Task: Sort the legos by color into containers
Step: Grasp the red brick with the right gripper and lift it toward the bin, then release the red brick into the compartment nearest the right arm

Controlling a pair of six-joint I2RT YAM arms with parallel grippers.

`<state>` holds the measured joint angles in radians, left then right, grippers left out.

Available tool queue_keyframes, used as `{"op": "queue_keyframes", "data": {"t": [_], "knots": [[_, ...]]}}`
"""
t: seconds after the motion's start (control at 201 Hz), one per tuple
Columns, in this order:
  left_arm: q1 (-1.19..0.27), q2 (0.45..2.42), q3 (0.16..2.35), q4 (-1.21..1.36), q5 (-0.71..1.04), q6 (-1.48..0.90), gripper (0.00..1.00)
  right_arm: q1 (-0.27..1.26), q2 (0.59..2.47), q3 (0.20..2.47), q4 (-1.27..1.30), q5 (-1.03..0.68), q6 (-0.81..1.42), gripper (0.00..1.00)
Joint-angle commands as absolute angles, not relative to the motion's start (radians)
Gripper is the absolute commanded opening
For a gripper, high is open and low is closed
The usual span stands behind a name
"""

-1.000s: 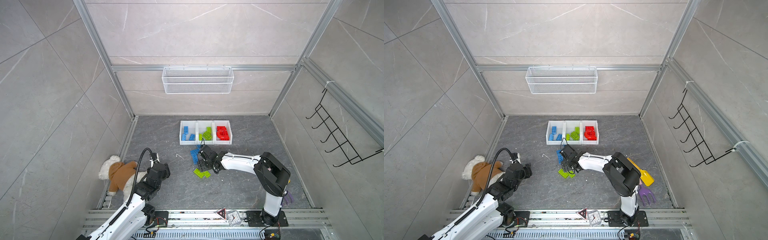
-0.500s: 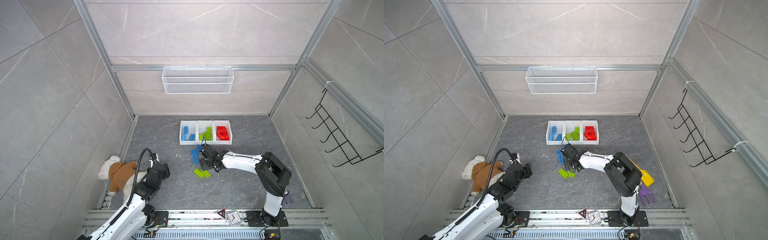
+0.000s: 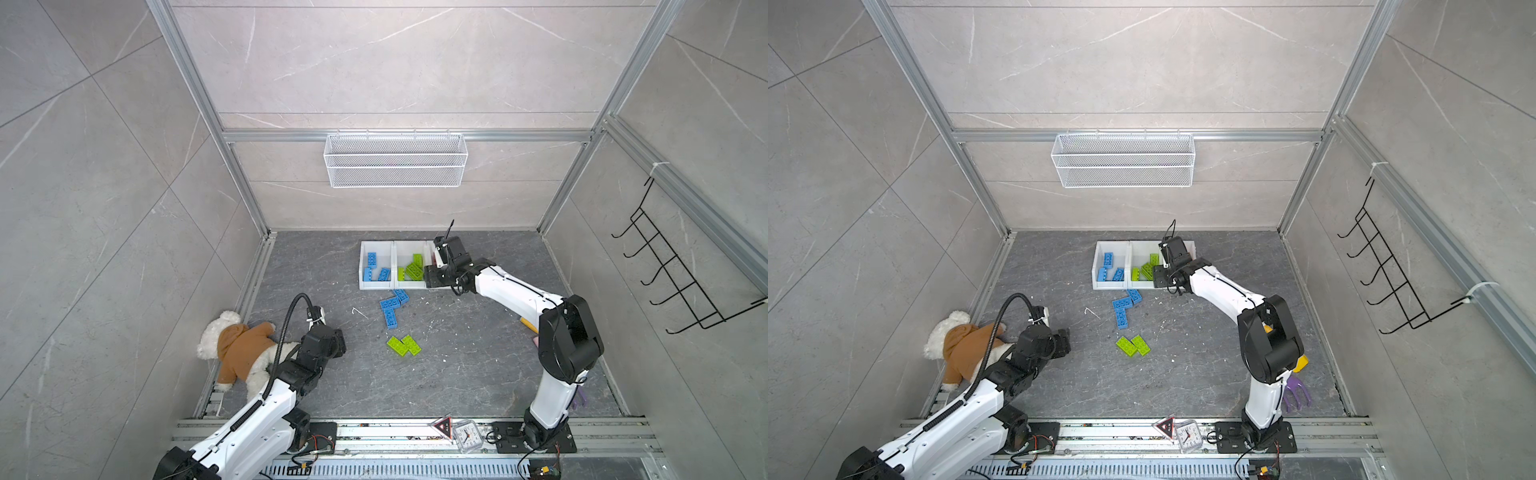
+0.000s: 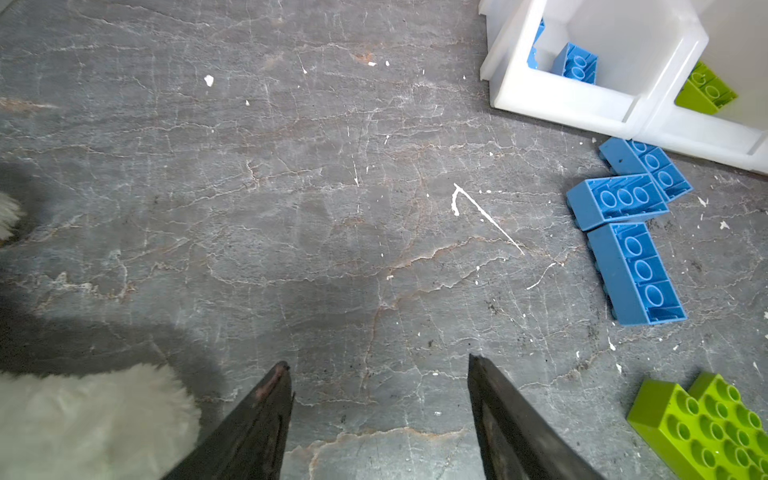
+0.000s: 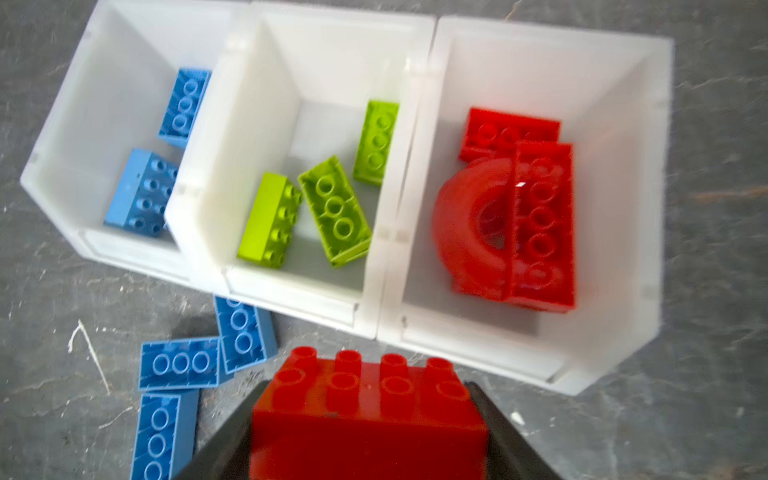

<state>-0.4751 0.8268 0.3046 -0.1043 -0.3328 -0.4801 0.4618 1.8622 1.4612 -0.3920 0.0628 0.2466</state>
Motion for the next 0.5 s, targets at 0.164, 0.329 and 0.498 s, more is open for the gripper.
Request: {"op": "queue_keyframes", "data": {"t": [0.164, 0.329, 0.498], "knots": [[-0.466, 0.814, 0.329, -0.06, -0.314, -0.453, 0.71, 0.358, 2.032, 1.657, -0.444, 0.021, 0.194, 0.63], [-0.466, 0.799, 0.323, -0.058, -0.315, -0.455, 0.71, 0.317, 2.092, 1.718, -0.447, 0.016, 0.202, 0.66], [-0.466, 0.805, 0.325, -0.056, -0.308, -0.452, 0.71, 0.302, 2.131, 1.774, -0.469, 0.015, 0.199, 0.8]]}}
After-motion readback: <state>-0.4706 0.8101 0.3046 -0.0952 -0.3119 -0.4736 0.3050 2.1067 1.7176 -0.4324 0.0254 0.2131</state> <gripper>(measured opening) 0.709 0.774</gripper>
